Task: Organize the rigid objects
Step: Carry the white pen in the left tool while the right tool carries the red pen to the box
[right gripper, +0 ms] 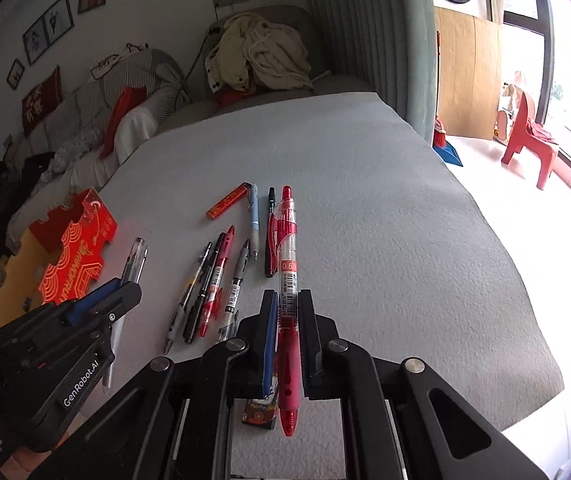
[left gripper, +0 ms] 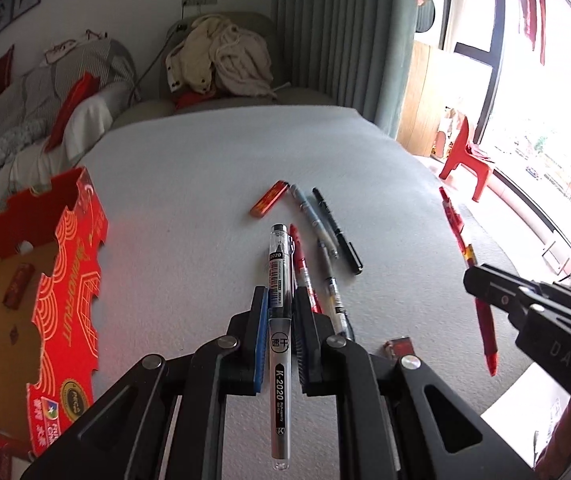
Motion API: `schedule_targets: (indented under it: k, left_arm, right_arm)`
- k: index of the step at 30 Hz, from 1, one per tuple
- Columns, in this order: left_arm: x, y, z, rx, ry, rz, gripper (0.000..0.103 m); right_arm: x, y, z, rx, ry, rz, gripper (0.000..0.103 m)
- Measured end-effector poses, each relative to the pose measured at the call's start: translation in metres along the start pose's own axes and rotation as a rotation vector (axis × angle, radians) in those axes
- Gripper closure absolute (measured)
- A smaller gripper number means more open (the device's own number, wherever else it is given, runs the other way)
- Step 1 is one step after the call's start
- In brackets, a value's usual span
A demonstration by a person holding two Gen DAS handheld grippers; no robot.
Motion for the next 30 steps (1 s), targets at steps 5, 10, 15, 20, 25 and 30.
schedule_targets:
  k: [5, 10, 15, 20, 25, 30]
  left_arm:
    - [-0.001, 0.010, -0.005, -0.005, -0.020, -0.020, 0.089]
    - [-0.003, 0.019, -0.005, -0.007, -0.028, -0.040, 0.089]
    - [-0.004, 0.027, -0.003, -0.010, -0.024, -0.060, 0.089]
    - [-0.008, 0.037, 0.005, -0.023, -0.008, -0.084, 0.089]
    - [-0.012, 0.047, 0.021, -0.043, 0.024, -0.106, 0.089]
    - [-0.016, 0.058, 0.047, -0.079, 0.070, -0.129, 0.089]
  right_arm:
    - [0.007, 0.009, -0.001, -0.006, -0.027, -0.009, 0.092]
    - [0.008, 0.013, -0.004, -0.007, -0.044, -0.011, 0.092]
    - [0.008, 0.019, -0.001, -0.010, -0.041, -0.022, 0.092]
    - [0.002, 0.024, 0.010, -0.025, -0.023, -0.037, 0.092]
    - [-0.004, 0.026, 0.031, -0.058, 0.007, -0.044, 0.092]
    - [-0.013, 0.028, 0.061, -0.097, 0.057, -0.058, 0.092]
Point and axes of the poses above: each gripper's, at about its wrist camera, not at the fingertips, and y roughly against the way its jaws point, z to its left, x to its underside, the point moved 6 cm from there along -y, roughly the way its jaws point, and after that the axes turned 1 degree about z, right-handed, at the moved point
